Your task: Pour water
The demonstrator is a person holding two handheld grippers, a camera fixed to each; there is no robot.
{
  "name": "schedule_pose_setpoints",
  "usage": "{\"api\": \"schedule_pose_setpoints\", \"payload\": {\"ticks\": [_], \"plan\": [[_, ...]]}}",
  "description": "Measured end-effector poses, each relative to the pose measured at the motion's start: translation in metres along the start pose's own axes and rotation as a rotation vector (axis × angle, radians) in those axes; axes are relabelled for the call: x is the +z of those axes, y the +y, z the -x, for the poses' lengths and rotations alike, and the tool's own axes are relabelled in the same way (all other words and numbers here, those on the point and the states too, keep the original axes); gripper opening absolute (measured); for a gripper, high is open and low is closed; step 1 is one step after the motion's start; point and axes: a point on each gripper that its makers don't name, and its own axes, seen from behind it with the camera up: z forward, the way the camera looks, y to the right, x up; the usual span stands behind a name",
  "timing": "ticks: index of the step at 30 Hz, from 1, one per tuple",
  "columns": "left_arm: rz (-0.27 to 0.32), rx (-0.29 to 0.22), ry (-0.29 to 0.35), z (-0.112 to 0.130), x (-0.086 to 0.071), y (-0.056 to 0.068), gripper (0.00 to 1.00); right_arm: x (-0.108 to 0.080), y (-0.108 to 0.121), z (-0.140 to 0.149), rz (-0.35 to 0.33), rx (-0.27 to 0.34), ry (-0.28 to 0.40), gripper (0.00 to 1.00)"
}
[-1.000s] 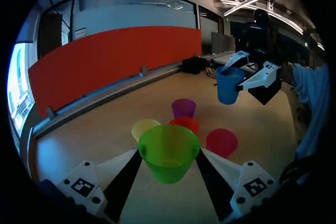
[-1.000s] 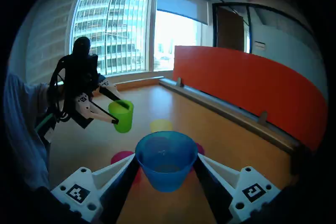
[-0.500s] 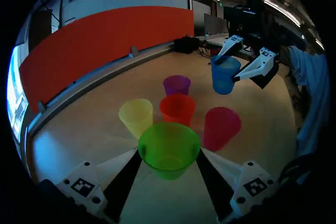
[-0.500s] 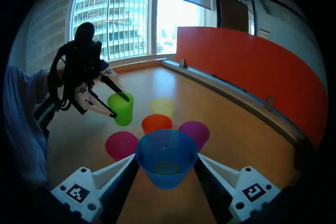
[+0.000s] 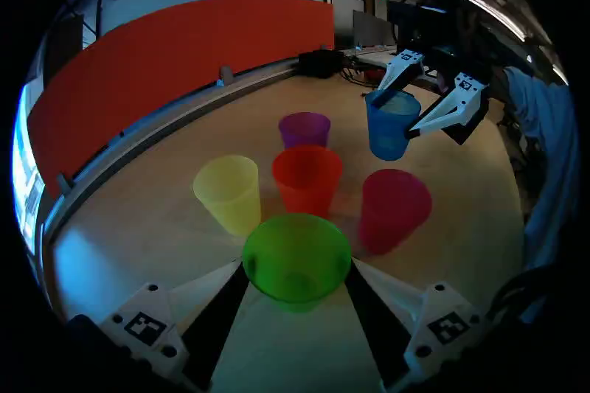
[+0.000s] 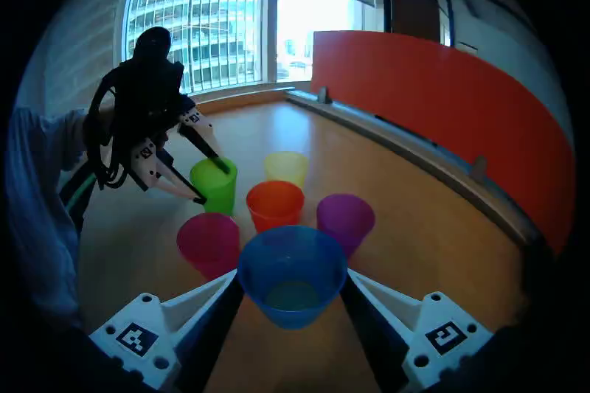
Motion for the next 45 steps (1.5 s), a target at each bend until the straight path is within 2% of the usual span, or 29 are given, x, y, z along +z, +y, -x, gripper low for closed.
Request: {"api": "schedule_pose_setpoints", "payload": {"ticks": [15, 21, 36, 45], "plan": [[0.001, -0.012, -0.017, 0.012, 0.003, 0.0, 0.87, 0.008, -0.001, 0.013, 0.003, 0.002, -0.022, 0.9], [0.004, -0.019, -0.048, 0.024, 0.002, 0.001, 0.94, 0.014, -0.002, 0.017, 0.004, 0.005, -0.025, 0.9], [-0.028, -0.026, -0.046, 0.034, -0.013, -0.007, 0.94, 0.028, -0.003, 0.034, 0.014, 0.01, -0.05, 0.9], [-0.032, -0.03, -0.044, 0.037, -0.017, -0.007, 0.94, 0.029, -0.003, 0.041, 0.024, 0.004, -0.052, 0.9]]}}
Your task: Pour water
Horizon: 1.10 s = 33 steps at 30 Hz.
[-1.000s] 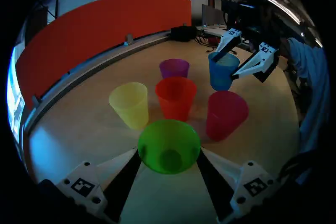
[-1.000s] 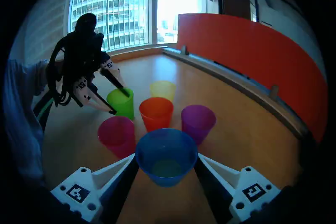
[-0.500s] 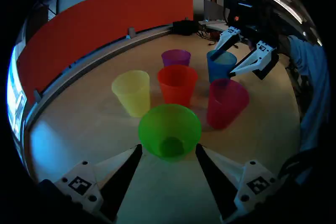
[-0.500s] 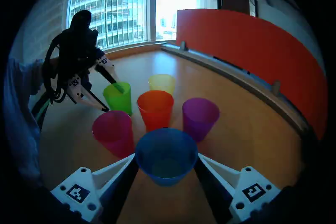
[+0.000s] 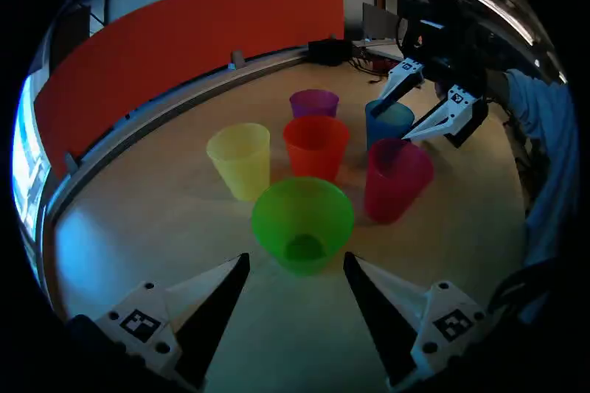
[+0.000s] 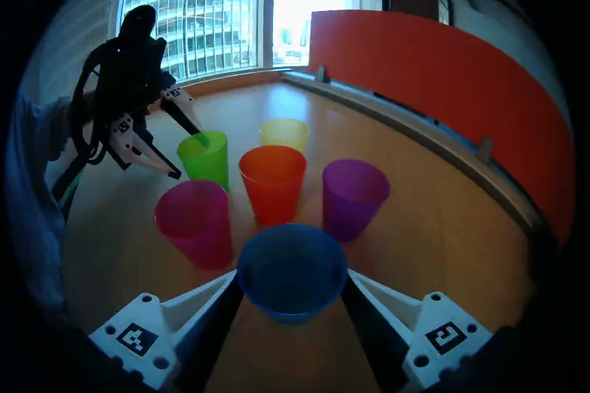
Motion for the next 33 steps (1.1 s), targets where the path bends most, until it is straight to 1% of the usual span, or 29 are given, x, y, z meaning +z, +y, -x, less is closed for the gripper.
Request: {"api": "schedule_pose_setpoints", "payload": {"ticks": [8, 11, 13, 18, 24, 30, 33], "plan": [[0.007, -0.004, 0.008, -0.002, -0.003, 0.006, 0.94, -0.003, 0.001, 0.004, 0.013, 0.017, 0.007, 0.92], [0.007, -0.009, 0.009, -0.002, -0.004, 0.007, 0.94, -0.004, 0.002, 0.004, 0.02, 0.023, 0.011, 0.96], [0.005, -0.012, 0.009, -0.002, -0.005, 0.008, 0.94, -0.006, 0.003, 0.007, 0.027, 0.022, 0.007, 1.0], [-0.004, -0.018, 0.014, -0.002, -0.01, 0.009, 0.94, -0.011, 0.004, 0.015, 0.047, 0.012, -0.009, 1.0], [-0.031, -0.04, 0.031, -0.002, -0.021, 0.008, 0.95, -0.027, 0.001, 0.02, 0.066, 0.028, 0.004, 1.0], [-0.063, -0.066, 0.063, -0.003, -0.036, 0.011, 0.94, -0.049, 0.0, 0.027, 0.108, 0.037, 0.013, 1.0], [-0.078, -0.069, 0.079, -0.001, -0.043, 0.016, 0.94, -0.06, -0.003, 0.03, 0.124, 0.043, 0.022, 1.0]]}}
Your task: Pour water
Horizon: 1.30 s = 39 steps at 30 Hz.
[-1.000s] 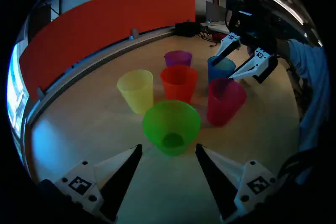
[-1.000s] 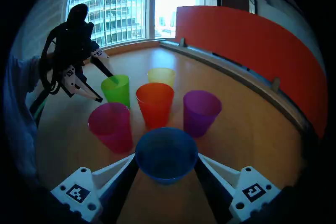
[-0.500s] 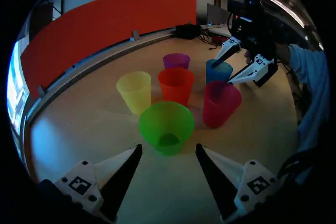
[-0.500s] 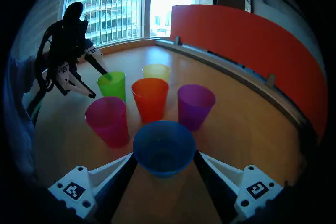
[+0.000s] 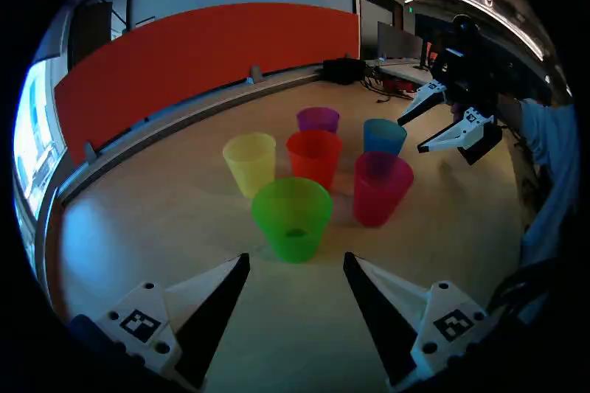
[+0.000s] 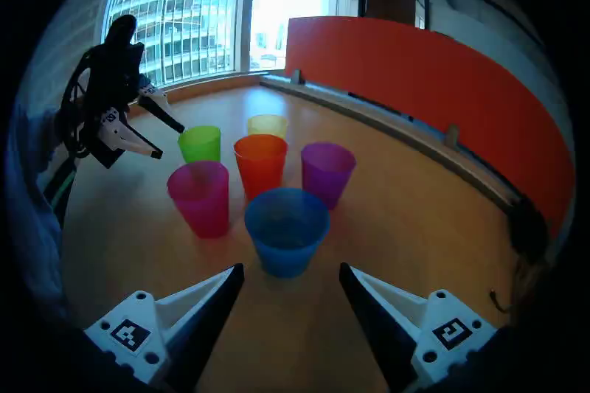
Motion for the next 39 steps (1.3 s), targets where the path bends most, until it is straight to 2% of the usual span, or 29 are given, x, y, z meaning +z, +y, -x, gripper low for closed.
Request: {"api": "schedule_pose_setpoints", "payload": {"ticks": [9, 15, 18, 24, 33, 39], "plan": [[-0.041, 0.007, 0.026, 0.003, -0.02, 0.006, 0.94, -0.027, -0.003, 0.005, 0.046, 0.022, 0.026, 1.0], [-0.072, -0.011, 0.05, 0.001, -0.027, 0.007, 0.94, -0.04, 0.0, -0.001, 0.089, 0.054, 0.067, 1.0], [-0.101, -0.025, 0.071, 0.0, -0.029, 0.003, 0.94, -0.047, 0.005, -0.008, 0.125, 0.069, 0.102, 1.0], [-0.197, -0.042, 0.136, -0.009, -0.035, -0.012, 0.95, -0.061, 0.019, -0.026, 0.222, 0.121, 0.192, 1.0], [-0.309, -0.127, 0.267, -0.026, -0.051, -0.034, 0.94, -0.083, 0.048, -0.05, 0.378, 0.205, 0.336, 1.0], [-0.398, -0.147, 0.331, -0.032, -0.061, -0.046, 0.94, -0.101, 0.067, -0.061, 0.487, 0.246, 0.428, 1.0]]}}
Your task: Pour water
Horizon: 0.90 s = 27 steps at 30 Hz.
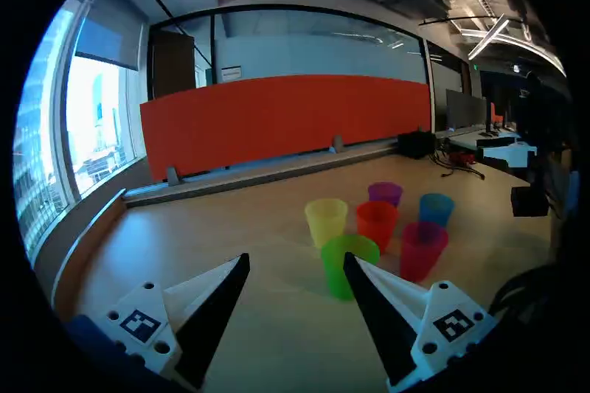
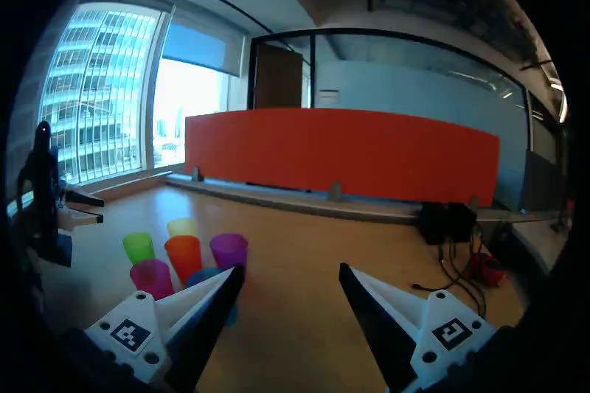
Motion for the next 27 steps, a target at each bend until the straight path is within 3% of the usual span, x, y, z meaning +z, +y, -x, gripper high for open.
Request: {"api": "schedule_pose_setpoints", "payload": {"ticks": [13, 21, 27], "plan": [[-0.193, -0.017, 0.175, -0.027, -0.024, -0.022, 0.94, -0.024, 0.033, -0.038, 0.216, 0.07, 0.194, 1.0], [-0.248, -0.061, 0.238, -0.038, -0.036, -0.025, 0.94, -0.039, 0.046, -0.043, 0.308, 0.125, 0.254, 0.99], [-0.241, -0.103, 0.24, -0.033, -0.035, -0.025, 0.94, -0.042, 0.046, -0.039, 0.334, 0.116, 0.263, 0.99]]}}
